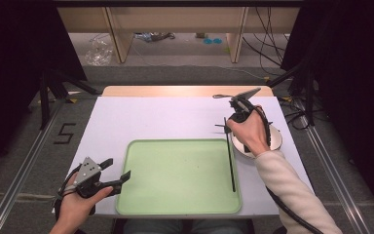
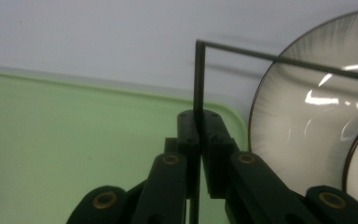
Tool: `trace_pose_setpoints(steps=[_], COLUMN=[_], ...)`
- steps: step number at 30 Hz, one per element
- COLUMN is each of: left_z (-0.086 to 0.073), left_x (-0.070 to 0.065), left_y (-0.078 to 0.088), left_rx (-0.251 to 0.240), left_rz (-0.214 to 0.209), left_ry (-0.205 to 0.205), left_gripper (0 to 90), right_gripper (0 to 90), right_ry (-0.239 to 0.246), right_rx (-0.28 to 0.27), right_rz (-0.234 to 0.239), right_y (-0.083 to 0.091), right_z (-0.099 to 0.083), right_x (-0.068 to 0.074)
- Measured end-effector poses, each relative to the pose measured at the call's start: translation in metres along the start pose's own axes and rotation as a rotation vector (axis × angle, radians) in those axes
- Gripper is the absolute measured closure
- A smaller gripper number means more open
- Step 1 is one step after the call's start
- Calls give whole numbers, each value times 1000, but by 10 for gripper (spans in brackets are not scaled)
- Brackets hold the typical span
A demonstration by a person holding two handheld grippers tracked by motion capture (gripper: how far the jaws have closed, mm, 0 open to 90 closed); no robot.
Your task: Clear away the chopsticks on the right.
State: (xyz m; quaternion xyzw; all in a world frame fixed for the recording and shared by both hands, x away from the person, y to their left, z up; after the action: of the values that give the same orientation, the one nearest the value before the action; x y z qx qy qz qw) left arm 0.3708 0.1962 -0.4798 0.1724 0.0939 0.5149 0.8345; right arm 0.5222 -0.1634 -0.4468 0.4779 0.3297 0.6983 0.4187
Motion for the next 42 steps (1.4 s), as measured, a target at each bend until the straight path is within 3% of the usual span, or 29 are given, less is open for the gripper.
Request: trace_pose_setpoints(steps=[7,8,9,10,18,21,22,25,26,27,31,32,33,34,35,37,39,40,42], left_z=[0,0,0,-1,-1,-1,-1,-1,-1,-1,-1,-1,-1,-1,-1,-1,-1,-1,-1], left_x=[0,0,0,0,0,0,0,0,0,0,0,0,-1,-1,-1,-1,-1,-1,-1], left_y=[0,0,0,0,0,0,0,0,-1,-1,-1,-1,-1,-1,-1,-1,-1,-1,-1], left_rx=[2,2,2,2,3,2,2,3,2,3,3,4,4,4,4,6,6,6,6], left_rz=[-2,-3,-3,-3,-5,-4,-6,-6,-7,-7,-8,-9,-9,-10,-9,-8,-8,-8,-8], left_ry=[5,2,2,2,-3,0,3,1,-1,1,0,0,1,0,-1,0,1,0,-1], left_gripper=[215,215,215,215,215,215,215,215,215,215,215,215,215,215,215,215,215,215,215], right_gripper=[881,881,881,881,879,879,879,876,875,873,851,839,840,846,845,839,829,807,795], right_ry=[7,-42,-42,-75,-87,-73,-101,-96,-79,-101,-104,-50,-58,-24,-45,2,-24,13,24], right_rx=[90,124,124,149,216,196,217,231,203,226,228,237,238,229,229,216,210,177,167], right_rz=[-25,-32,-32,-40,-60,-62,-64,-72,-74,-79,-87,-92,-92,-97,-96,-87,-80,-74,-71], right_y=[-18,-23,-23,-24,-39,-44,-44,-49,-54,-55,-56,-56,-56,-55,-54,-53,-48,-42,-39], right_z=[-16,-22,-22,-26,-39,-38,-39,-40,-40,-41,-42,-43,-43,-43,-43,-42,-40,-35,-33], right_x=[-11,-12,-12,-12,-21,-23,-21,-23,-25,-24,-24,-28,-27,-30,-28,-29,-25,-23,-21])
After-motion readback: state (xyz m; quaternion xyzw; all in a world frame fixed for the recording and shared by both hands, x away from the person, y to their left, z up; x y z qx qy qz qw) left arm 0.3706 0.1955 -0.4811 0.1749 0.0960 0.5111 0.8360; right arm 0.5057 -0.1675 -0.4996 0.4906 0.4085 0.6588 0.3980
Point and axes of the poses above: each handheld gripper's, and its own axes: y roughly backward along the jaws, z roughly out of its top, x roughly to its left, the point moved 8 cm from there along -y, roughly forward along the jaws, and after that the axes turned 8 degrees about z, right-handed, at the moved point
